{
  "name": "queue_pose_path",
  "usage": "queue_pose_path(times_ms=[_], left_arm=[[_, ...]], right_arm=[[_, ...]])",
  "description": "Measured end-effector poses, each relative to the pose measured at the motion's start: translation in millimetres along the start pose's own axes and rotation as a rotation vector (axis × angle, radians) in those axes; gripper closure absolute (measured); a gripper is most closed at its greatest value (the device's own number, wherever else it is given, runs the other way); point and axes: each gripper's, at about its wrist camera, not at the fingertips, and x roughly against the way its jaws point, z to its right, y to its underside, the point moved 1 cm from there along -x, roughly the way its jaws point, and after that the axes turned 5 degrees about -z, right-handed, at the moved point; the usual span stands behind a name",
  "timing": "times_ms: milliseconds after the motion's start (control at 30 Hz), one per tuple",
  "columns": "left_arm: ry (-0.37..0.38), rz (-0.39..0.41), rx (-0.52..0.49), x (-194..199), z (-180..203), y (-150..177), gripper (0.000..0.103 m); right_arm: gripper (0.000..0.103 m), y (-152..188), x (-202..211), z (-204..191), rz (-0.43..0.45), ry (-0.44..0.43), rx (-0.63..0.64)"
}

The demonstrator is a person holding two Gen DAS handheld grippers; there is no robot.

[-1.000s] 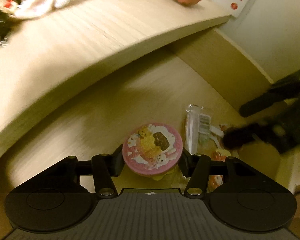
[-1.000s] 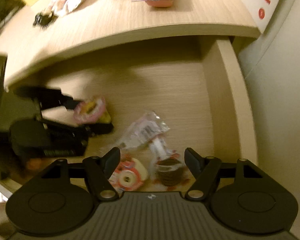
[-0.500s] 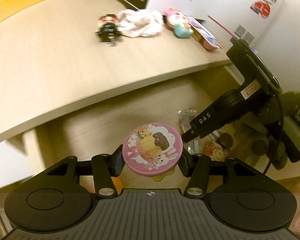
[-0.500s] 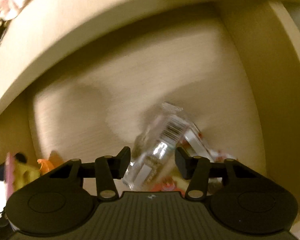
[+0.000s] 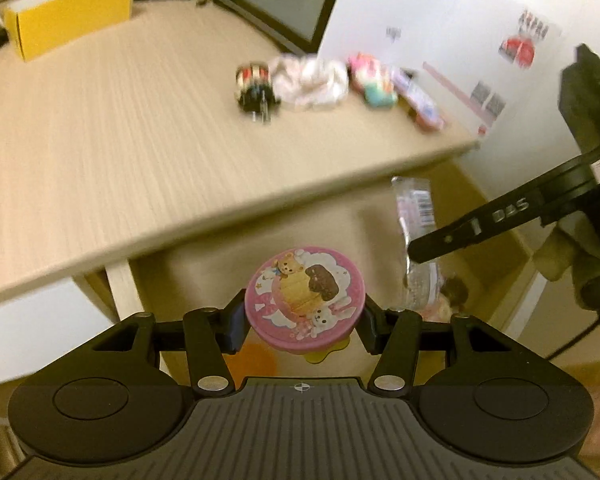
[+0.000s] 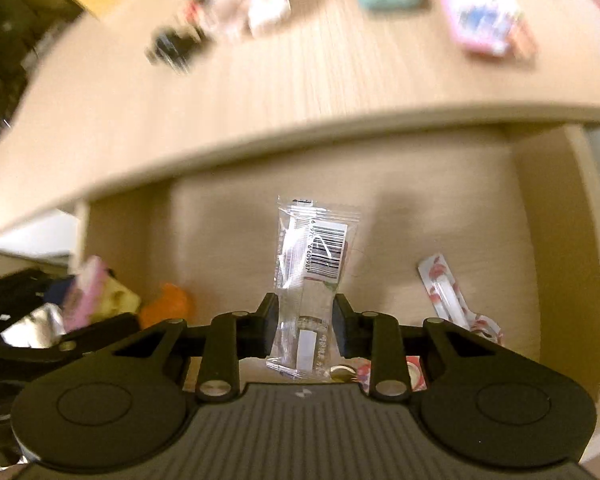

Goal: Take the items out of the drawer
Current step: 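Carry the cupcake toy and clear packet onto the desk and open both tools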

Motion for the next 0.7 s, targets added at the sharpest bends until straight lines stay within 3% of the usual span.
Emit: queue_pose_path(times_ms=[267,400,533,700], left_arm=[[-0.010,0.165,-0.016,31,-12,-72,0.045],[-0.033,0.222,0.000,22,-22,-111,0.045],[-0.023,0.202,0.074,-8,-41,-132,0.045],[-0.052,0.135,0.116,-44,-55,-131,0.045]], right_arm=[[0.075,-41,77,-23,0.245,-0.130,-0.031],[0.075,-76,87,-29,0.326,-0.186,-0.057],[0.075,-110,71,-24,0.344,-0.205,-0.107],[0.075,-130,29,-21,0.289,-0.155,-0.111]])
